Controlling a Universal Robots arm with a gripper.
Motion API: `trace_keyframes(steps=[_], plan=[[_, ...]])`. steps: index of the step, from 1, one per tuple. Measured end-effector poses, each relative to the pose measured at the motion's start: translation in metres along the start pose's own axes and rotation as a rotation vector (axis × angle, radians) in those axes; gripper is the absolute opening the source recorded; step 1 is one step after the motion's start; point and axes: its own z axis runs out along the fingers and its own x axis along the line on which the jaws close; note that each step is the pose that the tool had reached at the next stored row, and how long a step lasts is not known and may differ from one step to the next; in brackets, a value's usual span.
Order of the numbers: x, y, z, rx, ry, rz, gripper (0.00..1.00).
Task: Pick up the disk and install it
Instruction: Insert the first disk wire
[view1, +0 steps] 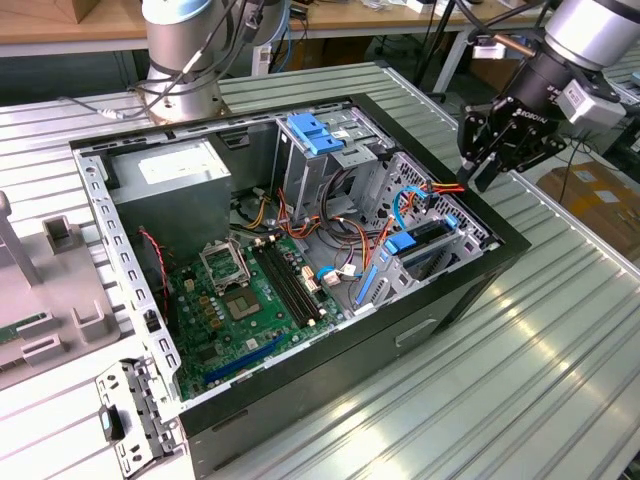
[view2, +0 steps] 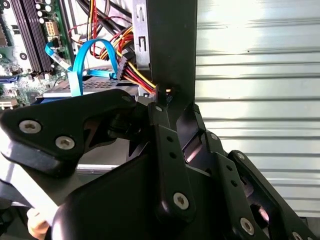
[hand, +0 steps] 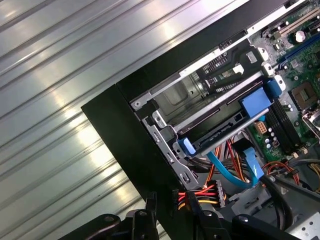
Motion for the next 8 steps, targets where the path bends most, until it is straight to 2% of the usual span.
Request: trace_keyframes(steps=[8], plan=[[0.0013,-0.0004,0.0057,0.0,0.0,0.0,0.36]])
